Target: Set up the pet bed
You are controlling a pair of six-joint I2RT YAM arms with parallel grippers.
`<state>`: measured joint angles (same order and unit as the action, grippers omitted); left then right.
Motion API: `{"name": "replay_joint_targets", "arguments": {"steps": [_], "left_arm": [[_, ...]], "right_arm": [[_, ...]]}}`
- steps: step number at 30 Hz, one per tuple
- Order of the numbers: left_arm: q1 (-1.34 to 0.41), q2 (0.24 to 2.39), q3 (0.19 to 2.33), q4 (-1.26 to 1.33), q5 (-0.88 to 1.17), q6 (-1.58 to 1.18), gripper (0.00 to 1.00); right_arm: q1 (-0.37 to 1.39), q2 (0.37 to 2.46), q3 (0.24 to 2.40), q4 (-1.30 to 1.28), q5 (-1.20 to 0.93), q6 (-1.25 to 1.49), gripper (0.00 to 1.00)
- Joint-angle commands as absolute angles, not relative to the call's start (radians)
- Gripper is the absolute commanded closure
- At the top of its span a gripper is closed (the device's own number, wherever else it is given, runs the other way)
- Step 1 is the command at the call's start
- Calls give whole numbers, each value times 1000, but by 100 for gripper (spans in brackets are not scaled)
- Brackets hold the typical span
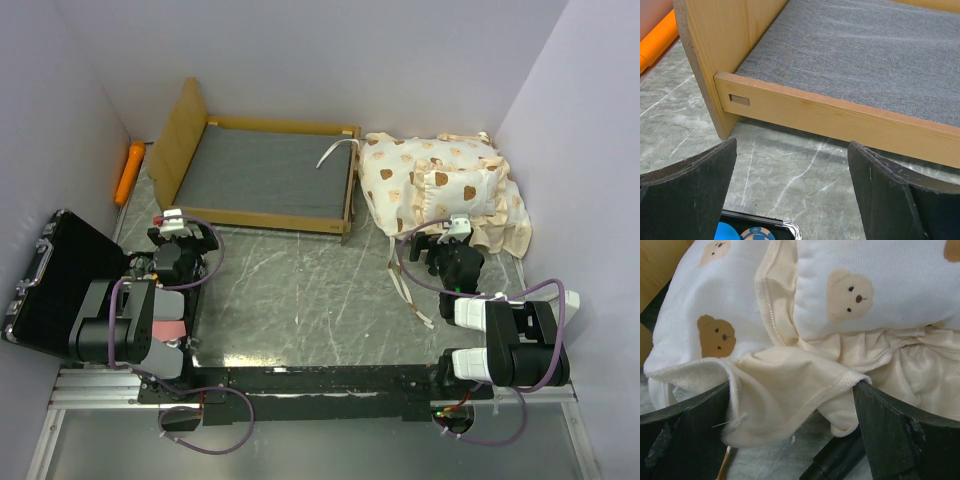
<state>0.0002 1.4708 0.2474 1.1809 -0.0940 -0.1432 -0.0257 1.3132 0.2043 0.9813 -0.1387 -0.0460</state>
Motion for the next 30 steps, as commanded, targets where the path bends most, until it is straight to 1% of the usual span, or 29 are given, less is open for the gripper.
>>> {"name": "replay_joint_targets", "arguments": {"steps": [1,4,6,8,9,11,12,14,16,18,19,20,21,23,24,27,30], "left_arm": [[-3,1466,256,1209,-80,-150,3],[-3,1466,256,1210,-80,-152,3],[-3,1465,256,1207,-77,-152,3],[-3,1447,259,1189,-34,-132,3],[-3,1395,290,1099,10,-112,3],[-3,1260,407,790,247,-21,3],[-3,1212,466,670,330,-12,3],[-3,1131,559,493,457,40,1],[-5,1060,688,265,509,75,2],[-5,1023,892,21,490,125,1],[-5,1023,975,-144,433,149,1],[-5,1034,1068,-249,369,165,1],[-3,1055,1144,-327,279,184,3],[26,1124,1286,-434,142,213,3],[63,1171,1336,-468,115,212,3],[170,1331,1492,-547,86,175,3],[207,1445,1580,-561,49,172,1]], "right_arm": [[-21,1305,221,1046,-112,-35,1],[-21,1223,213,1002,-89,-31,1],[-15,1152,239,892,-109,-54,1],[21,1076,284,777,-60,-52,1],[26,1056,320,690,-37,-8,1],[35,990,395,521,-96,64,6],[57,973,441,441,-116,75,8],[167,960,568,257,-11,63,9],[274,982,704,134,79,48,10],[343,1038,826,28,116,77,11],[377,1080,897,-36,132,99,12],[400,1132,972,-90,153,119,12],[423,1190,1036,-145,178,129,12],[443,1302,1159,-221,190,140,13],[446,1357,1228,-259,177,149,13],[446,1549,1426,-395,144,152,14],[443,1689,1583,-511,141,147,14]]}}
